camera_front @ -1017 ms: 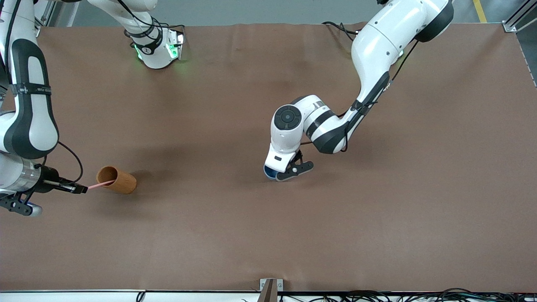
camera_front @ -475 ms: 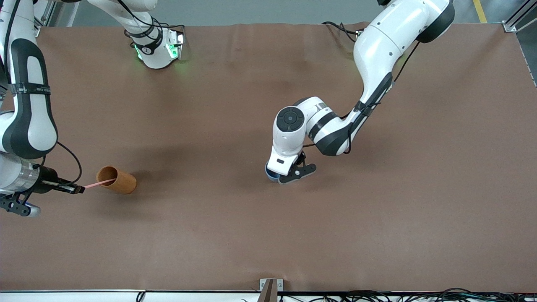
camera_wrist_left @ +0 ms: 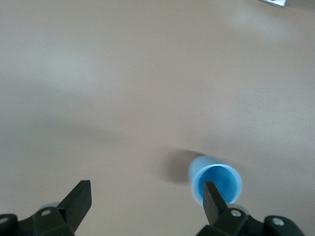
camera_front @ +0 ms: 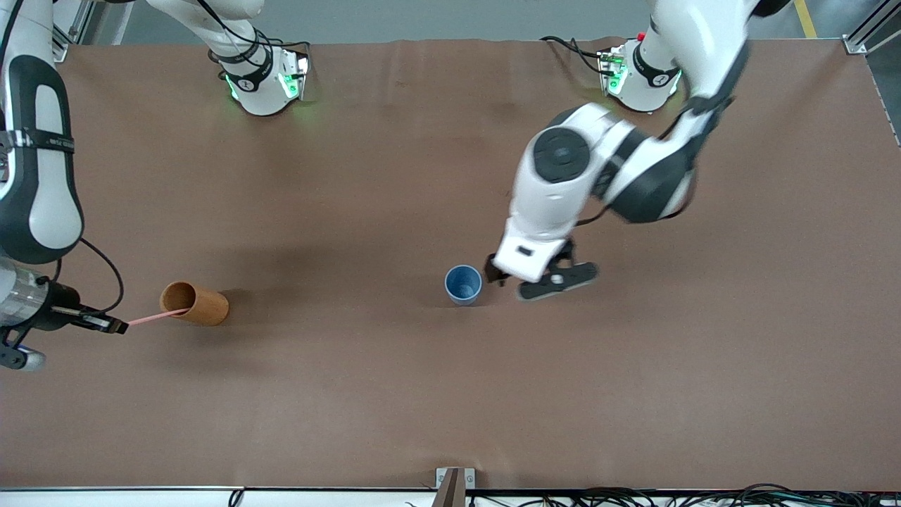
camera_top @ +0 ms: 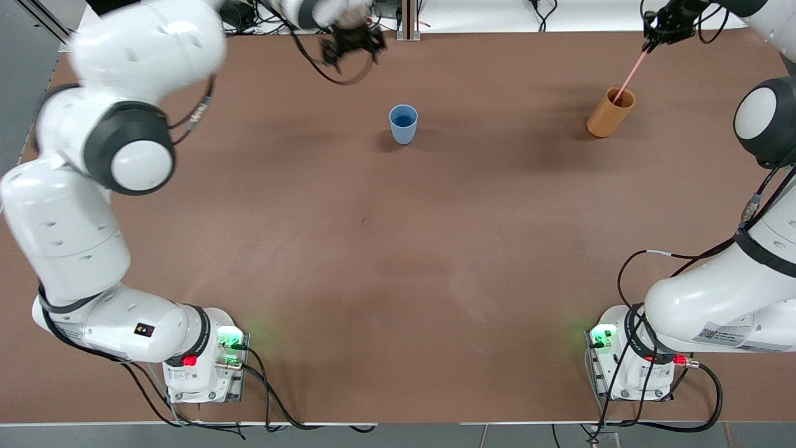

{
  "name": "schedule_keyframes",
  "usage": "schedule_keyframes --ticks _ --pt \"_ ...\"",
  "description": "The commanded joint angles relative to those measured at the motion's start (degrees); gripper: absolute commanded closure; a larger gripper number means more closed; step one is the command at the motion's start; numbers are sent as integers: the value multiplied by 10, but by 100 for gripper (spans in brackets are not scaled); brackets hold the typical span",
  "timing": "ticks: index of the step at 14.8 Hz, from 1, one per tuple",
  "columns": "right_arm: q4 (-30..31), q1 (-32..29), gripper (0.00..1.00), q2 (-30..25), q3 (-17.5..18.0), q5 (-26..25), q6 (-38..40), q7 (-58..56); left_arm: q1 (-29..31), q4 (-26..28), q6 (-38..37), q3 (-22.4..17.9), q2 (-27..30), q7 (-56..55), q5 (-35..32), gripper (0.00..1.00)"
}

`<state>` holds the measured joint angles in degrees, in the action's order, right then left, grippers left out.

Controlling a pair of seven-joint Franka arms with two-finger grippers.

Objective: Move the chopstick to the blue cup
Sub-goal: 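Set down the blue cup with the left gripper while the right gripper holds the stick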

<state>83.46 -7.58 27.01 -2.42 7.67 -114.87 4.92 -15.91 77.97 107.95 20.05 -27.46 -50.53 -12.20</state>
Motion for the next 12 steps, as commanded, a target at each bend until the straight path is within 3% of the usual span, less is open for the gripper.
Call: schedule_keyframes --ticks 1,5,8,12 --pt "8 21 99 -73 4 -35 40 2 18 22 -39 -70 68 158 61 0" --pt "14 62 99 -159 5 -59 107 6 51 23 -104 -142 134 369 103 0" --pt "26 122 99 -208 5 -59 140 32 89 23 -152 -155 174 482 118 0" --pt "22 249 100 -213 6 -79 117 184 96 29 -216 -186 244 565 128 0"
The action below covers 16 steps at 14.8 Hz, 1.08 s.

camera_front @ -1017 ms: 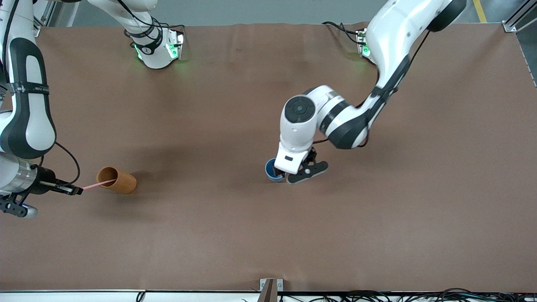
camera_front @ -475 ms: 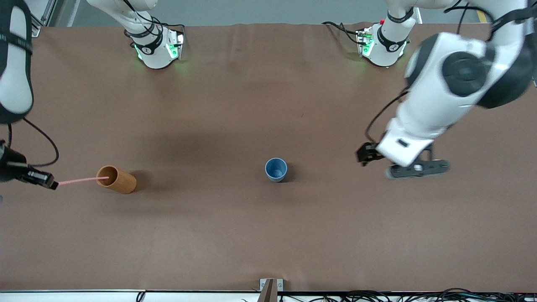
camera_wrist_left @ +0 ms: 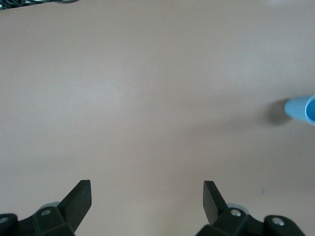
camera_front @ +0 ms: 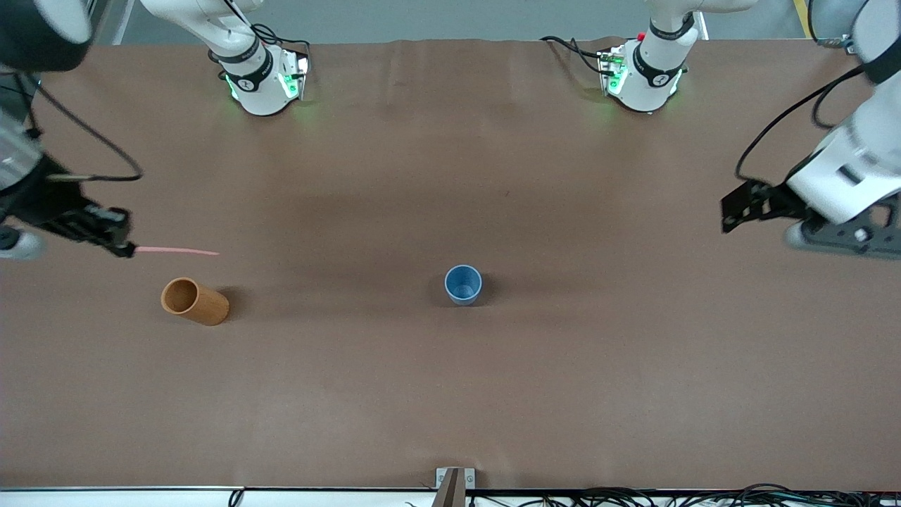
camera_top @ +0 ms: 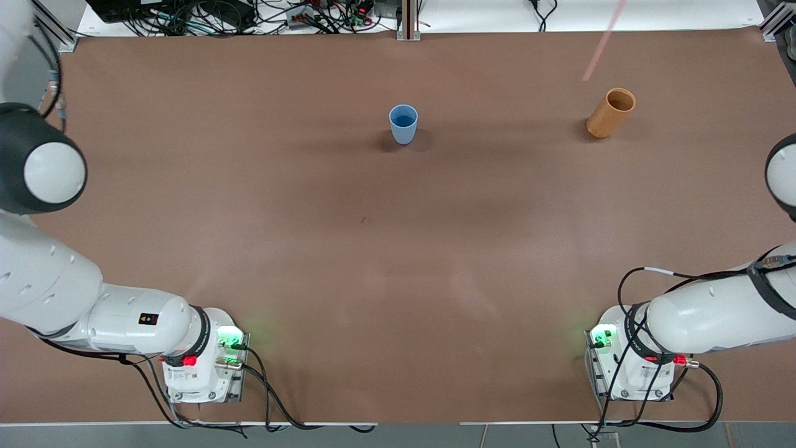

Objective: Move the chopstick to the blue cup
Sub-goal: 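Set down the blue cup with the left gripper while the right gripper holds the stick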

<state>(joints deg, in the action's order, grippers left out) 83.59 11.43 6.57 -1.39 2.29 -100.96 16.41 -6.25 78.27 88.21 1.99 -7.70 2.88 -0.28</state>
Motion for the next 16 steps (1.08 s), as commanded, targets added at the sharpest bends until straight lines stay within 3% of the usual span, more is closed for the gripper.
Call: schedule_keyframes --ticks 1,3,7,10,16 --pt "19 103 100 -6 -5 -50 -36 120 -1 45 -16 -7 62 32 9 0" --pt "14 180 100 -1 -4 -81 -65 216 -2 87 8 -5 84 24 9 0" --pt "-32 264 100 66 -5 -92 -120 335 -2 91 13 -5 88 15 9 0" --pt "-63 313 100 115 -5 -98 -142 408 -2 87 13 -5 84 -3 7 0" --pt "-64 373 100 181 -6 -148 -206 469 -1 87 13 -6 82 -3 9 0"
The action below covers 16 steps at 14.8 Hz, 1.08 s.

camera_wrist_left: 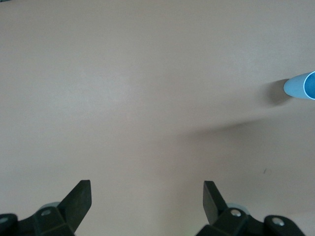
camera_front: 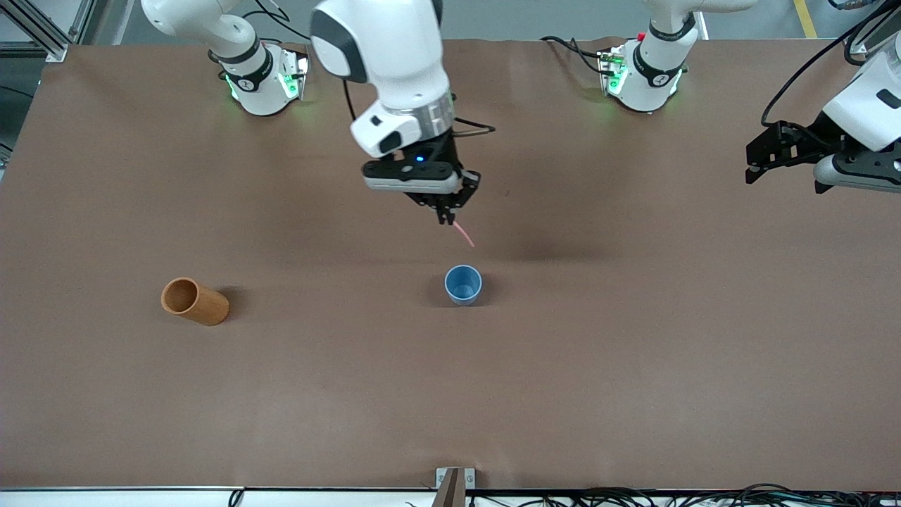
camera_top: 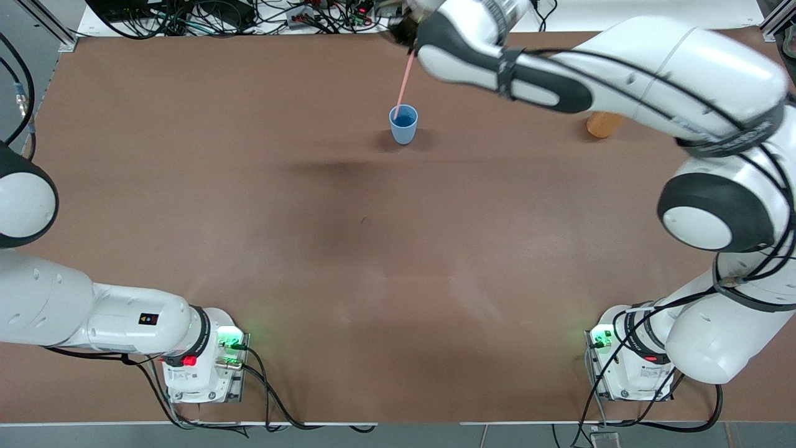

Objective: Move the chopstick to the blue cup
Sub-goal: 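Move the pink stick above the blue cup with the right gripper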

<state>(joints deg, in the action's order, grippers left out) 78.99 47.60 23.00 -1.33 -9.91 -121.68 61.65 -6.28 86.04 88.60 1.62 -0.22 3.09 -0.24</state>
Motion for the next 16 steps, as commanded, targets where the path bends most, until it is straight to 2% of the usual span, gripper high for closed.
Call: schedule_keyframes --ticks 1,3,7,16 --pt "-18 14 100 25 -7 -37 -1 20 0 9 9 -2 7 -5 9 0" --pt "-17 18 100 36 -6 -63 -16 24 0 9 9 -2 7 -5 9 0" --pt "-16 13 100 49 -8 -82 -49 24 0 9 9 -2 7 -5 9 0" --pt "-9 12 98 62 -9 -132 -51 25 0 10 9 -2 7 -4 9 0"
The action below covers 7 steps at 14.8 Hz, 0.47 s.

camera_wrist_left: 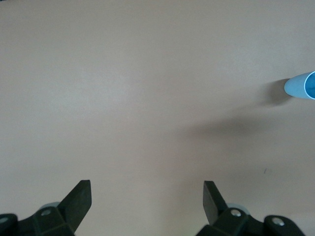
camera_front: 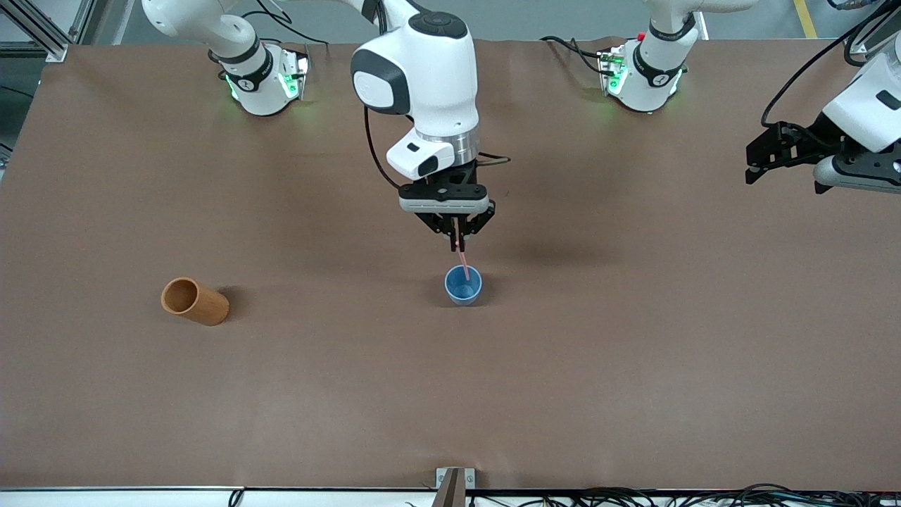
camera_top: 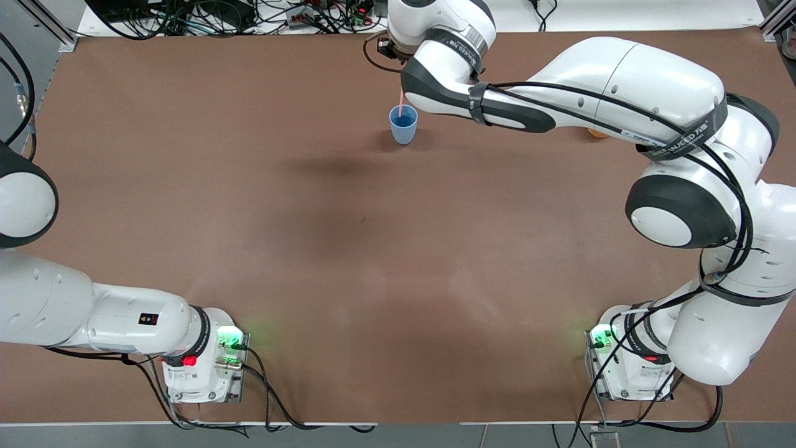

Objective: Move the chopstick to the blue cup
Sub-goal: 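Move the pink stick above the blue cup with the right gripper, then lower the stick into the blue cup and open the right gripper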

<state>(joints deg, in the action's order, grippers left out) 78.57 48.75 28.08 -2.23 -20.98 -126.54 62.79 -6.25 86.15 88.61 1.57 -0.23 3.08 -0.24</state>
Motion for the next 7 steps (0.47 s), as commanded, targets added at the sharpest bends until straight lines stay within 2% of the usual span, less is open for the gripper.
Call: schedule_keyframes --ticks 1,7 --pt "-4 2 98 15 0 -21 -2 14 -1 9 9 -2 7 -3 9 0" --pt "-4 8 89 55 1 -49 -31 14 -1 9 9 -2 7 -2 9 0"
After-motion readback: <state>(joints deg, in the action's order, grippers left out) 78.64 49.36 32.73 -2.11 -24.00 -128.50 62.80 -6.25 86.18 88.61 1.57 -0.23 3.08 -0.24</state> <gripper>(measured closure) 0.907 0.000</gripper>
